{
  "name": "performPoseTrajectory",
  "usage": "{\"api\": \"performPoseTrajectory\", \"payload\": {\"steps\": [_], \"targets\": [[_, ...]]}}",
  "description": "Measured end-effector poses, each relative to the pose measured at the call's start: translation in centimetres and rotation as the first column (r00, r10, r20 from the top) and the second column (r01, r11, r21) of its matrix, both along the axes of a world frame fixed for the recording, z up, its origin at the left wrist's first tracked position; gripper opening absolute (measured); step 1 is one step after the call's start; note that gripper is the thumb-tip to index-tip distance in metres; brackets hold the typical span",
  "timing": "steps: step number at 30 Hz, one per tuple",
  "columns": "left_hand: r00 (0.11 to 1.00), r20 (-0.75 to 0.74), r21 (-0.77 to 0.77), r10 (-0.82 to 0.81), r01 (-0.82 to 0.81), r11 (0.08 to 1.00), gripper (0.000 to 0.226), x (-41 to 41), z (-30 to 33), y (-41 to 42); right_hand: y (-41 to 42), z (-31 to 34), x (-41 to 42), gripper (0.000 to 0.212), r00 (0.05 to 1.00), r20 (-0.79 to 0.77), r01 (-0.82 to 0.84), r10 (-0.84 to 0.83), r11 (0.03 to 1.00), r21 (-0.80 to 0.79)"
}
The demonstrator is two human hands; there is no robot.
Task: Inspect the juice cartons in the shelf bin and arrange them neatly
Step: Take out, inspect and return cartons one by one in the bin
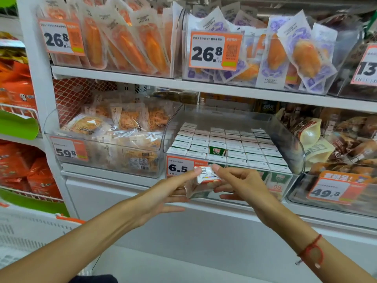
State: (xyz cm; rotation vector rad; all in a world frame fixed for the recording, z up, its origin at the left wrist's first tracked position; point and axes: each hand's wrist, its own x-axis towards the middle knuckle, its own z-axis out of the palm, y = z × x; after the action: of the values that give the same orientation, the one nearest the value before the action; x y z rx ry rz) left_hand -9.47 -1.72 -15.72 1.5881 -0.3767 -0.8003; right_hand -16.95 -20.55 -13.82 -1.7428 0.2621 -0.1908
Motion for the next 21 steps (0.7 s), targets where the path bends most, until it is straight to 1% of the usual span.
{"api": "performPoseTrajectory", "payload": {"steps": [2, 4, 9, 12, 15, 17, 19, 20, 21], "targets": [[0.995, -0.049, 0.033, 0.083, -0.081, 0.996, 0.081, 0.1, -0.4, -0.4, 0.1, 0.1, -0.1, 0.031, 0.999, -0.033, 0.0, -0.001, 1.0, -0.019], [0.984, -0.121, 0.05, 0.129, -0.124, 0.991, 0.085, 0.0, -0.5, -0.7, 0.1, 0.0, -0.1, 0.031, 0.998, -0.064, 0.007, -0.008, 1.0, -0.017], [0.96, -0.267, 0.083, 0.078, -0.058, 0.995, 0.088, -0.3, -0.6, -1.0, 0.1, -0.1, 0.2, 0.043, 0.989, -0.142, 0.048, -0.047, 0.999, 0.007], [0.96, -0.277, 0.082, 0.048, -0.027, 0.996, 0.084, -0.2, -0.8, -1.2, 0.0, -0.4, 0.4, 0.051, 0.985, -0.168, 0.048, -0.043, 0.999, 0.023], [0.973, -0.226, 0.065, 0.055, -0.042, 0.997, 0.075, -0.2, -1.1, -1.1, -0.1, -0.4, 0.3, 0.048, 0.983, -0.181, 0.038, -0.033, 0.999, 0.019], [0.985, -0.159, 0.048, 0.063, -0.056, 0.997, 0.075, -0.5, -1.1, -1.2, -0.1, -0.3, 0.3, 0.045, 0.983, -0.181, 0.028, -0.025, 0.999, 0.015], [0.995, 0.003, 0.039, 0.102, -0.102, 0.994, 0.076, -0.8, -1.0, -1.5, -0.3, -0.1, 0.2, 0.044, 0.985, -0.175, -0.005, 0.009, 1.0, 0.022], [0.982, 0.108, 0.008, 0.156, -0.158, 0.987, 0.074, -0.8, -1.0, -1.7, -0.3, 0.1, 0.1, 0.046, 0.984, -0.171, -0.038, 0.044, 0.998, 0.042], [0.951, 0.205, -0.041, 0.232, -0.228, 0.973, 0.073, -0.8, -0.9, -1.8, -0.4, 0.3, 0.0, 0.05, 0.982, -0.167, -0.081, 0.093, 0.994, 0.075]]}}
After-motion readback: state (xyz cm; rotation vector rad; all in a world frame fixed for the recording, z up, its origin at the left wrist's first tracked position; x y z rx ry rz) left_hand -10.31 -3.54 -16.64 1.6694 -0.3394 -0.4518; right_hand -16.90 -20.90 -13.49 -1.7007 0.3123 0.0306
